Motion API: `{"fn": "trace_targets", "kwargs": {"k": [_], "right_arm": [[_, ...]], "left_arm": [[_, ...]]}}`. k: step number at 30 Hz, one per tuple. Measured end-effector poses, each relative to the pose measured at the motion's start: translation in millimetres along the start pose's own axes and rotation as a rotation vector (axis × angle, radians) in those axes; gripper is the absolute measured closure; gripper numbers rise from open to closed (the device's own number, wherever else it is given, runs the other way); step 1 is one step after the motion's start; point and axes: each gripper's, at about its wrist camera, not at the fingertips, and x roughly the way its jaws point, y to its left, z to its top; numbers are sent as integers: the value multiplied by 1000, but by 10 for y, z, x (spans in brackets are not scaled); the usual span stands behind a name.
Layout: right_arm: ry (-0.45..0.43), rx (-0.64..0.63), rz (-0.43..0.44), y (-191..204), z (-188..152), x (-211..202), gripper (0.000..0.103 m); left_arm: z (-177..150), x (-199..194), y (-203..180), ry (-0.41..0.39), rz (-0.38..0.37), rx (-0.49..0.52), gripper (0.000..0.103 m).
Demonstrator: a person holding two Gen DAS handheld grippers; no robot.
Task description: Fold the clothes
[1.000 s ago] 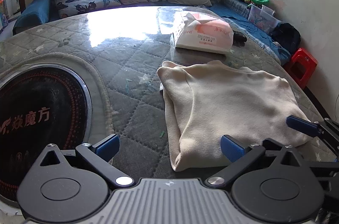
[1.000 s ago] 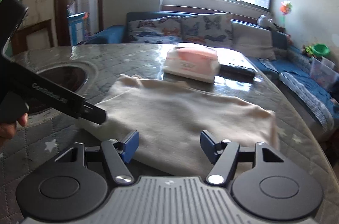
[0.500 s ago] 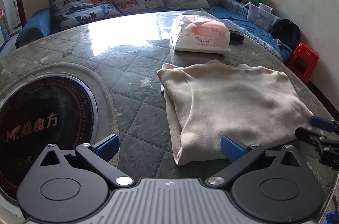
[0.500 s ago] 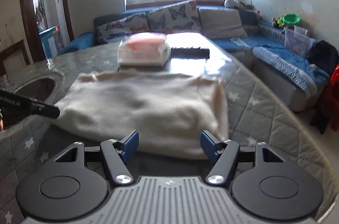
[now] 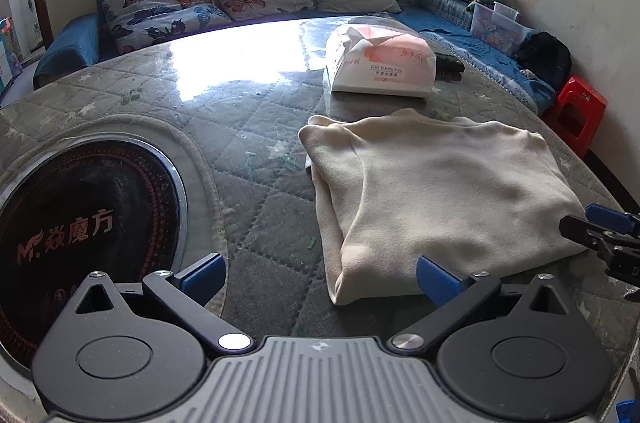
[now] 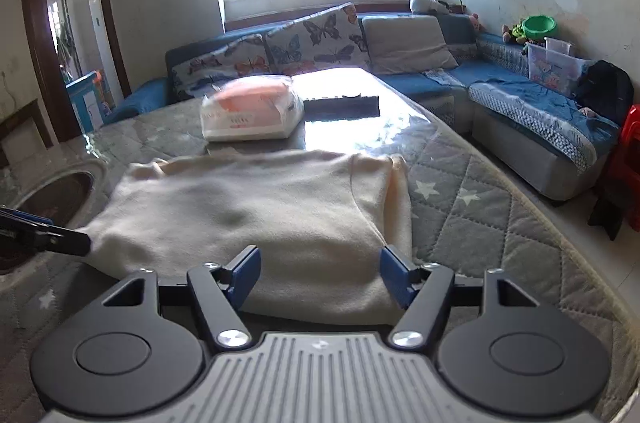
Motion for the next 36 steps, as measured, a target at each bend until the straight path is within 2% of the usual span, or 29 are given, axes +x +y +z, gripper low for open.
{"fn": "trace_targets", "kwargs": {"k": [2,6,10,17,29,36], "right_arm": [[0,-15,-3,40,-18,-13,25],[11,-25,-14,96,-68,-15,24],[8,-25,-19,155,-99,-62,12],[-7,-22,-40,274,-157,-174,1],[7,-1,-85,467,-290,-308,0],[-8,-5,-78,560,-346,-394,0]], "left_arm": [[-9,0,-7,2,2,0,0],[-41,-7,-20,10,1,4,0],[-82,-41,-25,12,0,13,0],[-173,-101,-54,17,-1,40,0],[-364,-242,-112,13,2,70,0],[-489,-364,-173,-11,8,111,0]]}}
